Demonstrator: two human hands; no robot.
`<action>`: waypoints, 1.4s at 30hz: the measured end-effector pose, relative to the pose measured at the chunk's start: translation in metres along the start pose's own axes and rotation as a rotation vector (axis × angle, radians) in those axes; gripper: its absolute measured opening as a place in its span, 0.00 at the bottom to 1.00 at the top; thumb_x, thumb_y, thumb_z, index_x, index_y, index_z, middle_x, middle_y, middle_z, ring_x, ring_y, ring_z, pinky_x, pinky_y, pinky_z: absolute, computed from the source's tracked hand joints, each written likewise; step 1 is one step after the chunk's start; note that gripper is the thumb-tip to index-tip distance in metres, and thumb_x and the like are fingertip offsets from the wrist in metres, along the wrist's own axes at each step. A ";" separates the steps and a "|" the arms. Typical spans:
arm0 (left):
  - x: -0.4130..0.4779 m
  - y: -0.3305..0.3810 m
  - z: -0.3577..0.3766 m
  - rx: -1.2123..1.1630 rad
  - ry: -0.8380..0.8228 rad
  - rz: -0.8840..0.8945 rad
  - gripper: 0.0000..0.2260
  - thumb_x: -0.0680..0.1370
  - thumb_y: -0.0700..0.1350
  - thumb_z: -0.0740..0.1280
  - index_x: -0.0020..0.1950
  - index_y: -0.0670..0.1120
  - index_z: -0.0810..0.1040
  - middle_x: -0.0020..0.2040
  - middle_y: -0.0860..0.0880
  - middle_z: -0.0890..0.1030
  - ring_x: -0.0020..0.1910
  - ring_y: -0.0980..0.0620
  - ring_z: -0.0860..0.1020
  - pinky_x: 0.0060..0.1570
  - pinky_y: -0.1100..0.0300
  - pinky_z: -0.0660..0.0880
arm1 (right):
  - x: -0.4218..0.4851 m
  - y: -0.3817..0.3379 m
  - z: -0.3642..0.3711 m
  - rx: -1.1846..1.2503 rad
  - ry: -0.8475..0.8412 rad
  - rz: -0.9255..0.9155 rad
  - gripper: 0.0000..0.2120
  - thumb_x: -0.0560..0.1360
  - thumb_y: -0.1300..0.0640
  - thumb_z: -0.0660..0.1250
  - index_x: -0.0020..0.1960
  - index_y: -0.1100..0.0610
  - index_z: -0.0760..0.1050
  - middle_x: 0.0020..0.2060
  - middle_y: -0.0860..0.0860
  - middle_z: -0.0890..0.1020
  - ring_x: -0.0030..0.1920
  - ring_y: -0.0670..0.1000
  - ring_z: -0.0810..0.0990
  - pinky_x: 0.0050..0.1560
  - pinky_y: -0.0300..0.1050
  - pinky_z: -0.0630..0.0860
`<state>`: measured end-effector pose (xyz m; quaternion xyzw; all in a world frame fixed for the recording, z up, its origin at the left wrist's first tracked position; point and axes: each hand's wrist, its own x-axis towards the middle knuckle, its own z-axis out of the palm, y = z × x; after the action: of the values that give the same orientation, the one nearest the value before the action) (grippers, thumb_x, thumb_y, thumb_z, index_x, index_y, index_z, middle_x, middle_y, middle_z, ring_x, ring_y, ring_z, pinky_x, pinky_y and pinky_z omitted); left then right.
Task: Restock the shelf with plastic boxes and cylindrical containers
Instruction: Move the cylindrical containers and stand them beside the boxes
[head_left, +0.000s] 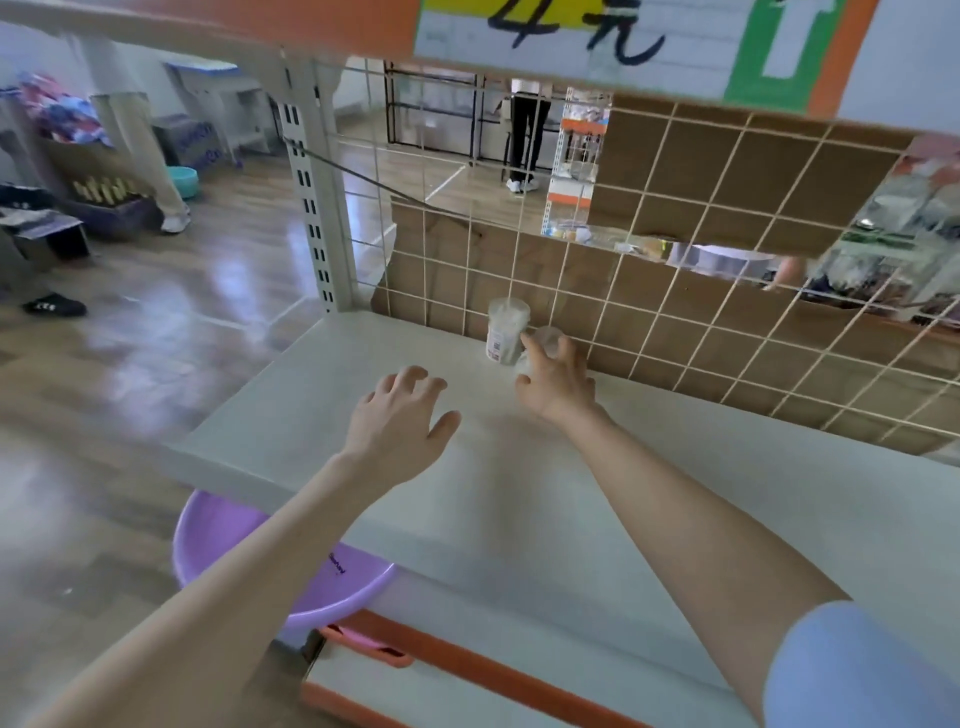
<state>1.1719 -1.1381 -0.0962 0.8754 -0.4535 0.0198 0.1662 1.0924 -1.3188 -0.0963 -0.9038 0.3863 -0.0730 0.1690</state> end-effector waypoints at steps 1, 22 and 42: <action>0.001 -0.002 0.000 -0.001 -0.001 0.009 0.20 0.78 0.56 0.58 0.67 0.49 0.69 0.69 0.48 0.66 0.66 0.45 0.65 0.59 0.53 0.65 | 0.003 -0.001 0.002 0.005 -0.018 0.012 0.27 0.77 0.52 0.59 0.73 0.44 0.55 0.71 0.58 0.54 0.68 0.62 0.61 0.63 0.55 0.63; 0.049 0.028 0.026 -0.281 -0.052 0.206 0.28 0.74 0.52 0.66 0.72 0.50 0.62 0.69 0.47 0.65 0.66 0.46 0.64 0.55 0.53 0.68 | -0.026 0.038 -0.021 0.986 0.157 0.271 0.05 0.70 0.54 0.63 0.43 0.49 0.68 0.41 0.47 0.74 0.37 0.50 0.75 0.29 0.38 0.64; 0.053 0.029 0.035 -0.838 -0.127 0.114 0.20 0.74 0.42 0.68 0.65 0.47 0.69 0.54 0.50 0.76 0.40 0.64 0.77 0.33 0.75 0.70 | -0.043 0.043 -0.026 1.242 -0.194 0.164 0.07 0.78 0.55 0.61 0.56 0.50 0.70 0.43 0.51 0.79 0.40 0.50 0.79 0.35 0.43 0.70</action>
<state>1.1758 -1.2065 -0.1114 0.7052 -0.4793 -0.2109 0.4780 1.0264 -1.3218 -0.0877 -0.6071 0.3227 -0.1882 0.7013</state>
